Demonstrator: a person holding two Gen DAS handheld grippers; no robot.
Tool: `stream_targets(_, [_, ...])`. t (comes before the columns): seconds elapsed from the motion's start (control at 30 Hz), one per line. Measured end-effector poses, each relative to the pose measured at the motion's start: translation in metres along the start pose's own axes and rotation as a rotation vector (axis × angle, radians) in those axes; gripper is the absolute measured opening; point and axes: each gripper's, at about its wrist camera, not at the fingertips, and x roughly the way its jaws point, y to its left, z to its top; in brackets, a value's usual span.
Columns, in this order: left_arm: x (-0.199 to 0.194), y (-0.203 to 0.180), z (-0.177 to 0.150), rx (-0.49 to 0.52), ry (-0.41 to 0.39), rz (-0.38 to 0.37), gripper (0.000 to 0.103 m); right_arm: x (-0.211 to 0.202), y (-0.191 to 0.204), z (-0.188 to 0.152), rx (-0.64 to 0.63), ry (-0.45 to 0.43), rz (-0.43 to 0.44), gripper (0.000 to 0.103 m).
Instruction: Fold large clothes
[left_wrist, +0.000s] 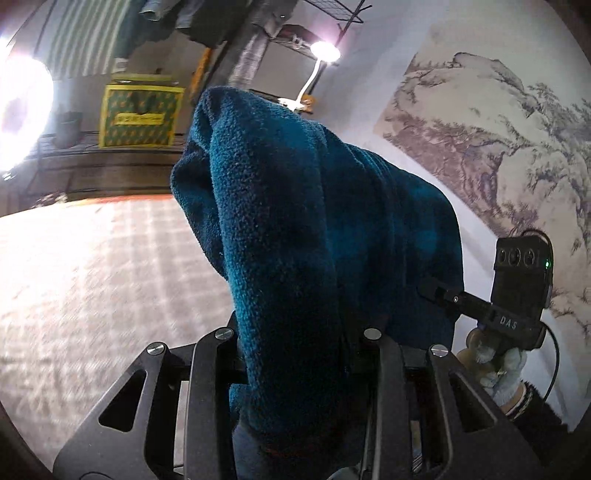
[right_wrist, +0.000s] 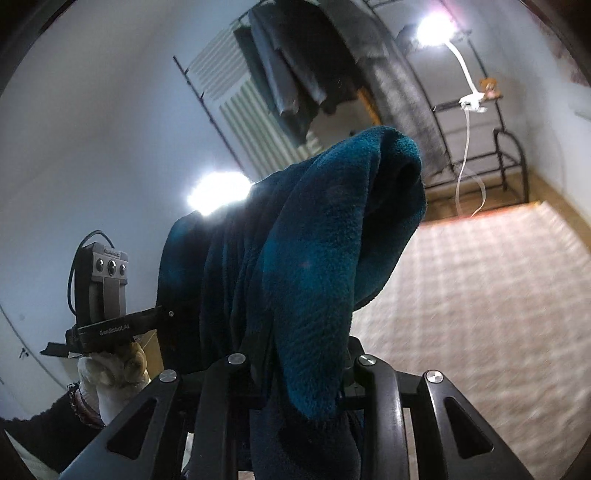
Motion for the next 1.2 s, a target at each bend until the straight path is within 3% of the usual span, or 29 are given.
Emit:
stream_targets(0.3, [0.09, -0.029, 0.065, 0.002, 0.016, -0.074, 0.03, -0.025, -0.07, 0.062, 0.077, -0.088, -0.054, 0.024])
stream_targets(0.6, [0.188, -0.042, 0.087, 0.008, 0.082, -0.089, 0.03, -0.019, -0.142, 0.094, 0.086, -0.061, -0.167, 0.023])
stream_targets(0.87, [0.275, -0.032, 0.111, -0.032, 0.107, -0.111, 0.03, 0.01, -0.216, 0.127, 0.096, -0.027, -0.235, 0.023])
stream_targets(1.2, [0.381, 0.015, 0.13, -0.12, 0.149, -0.113, 0.03, 0.087, -0.309, 0.157, 0.106, 0.028, -0.306, 0.022])
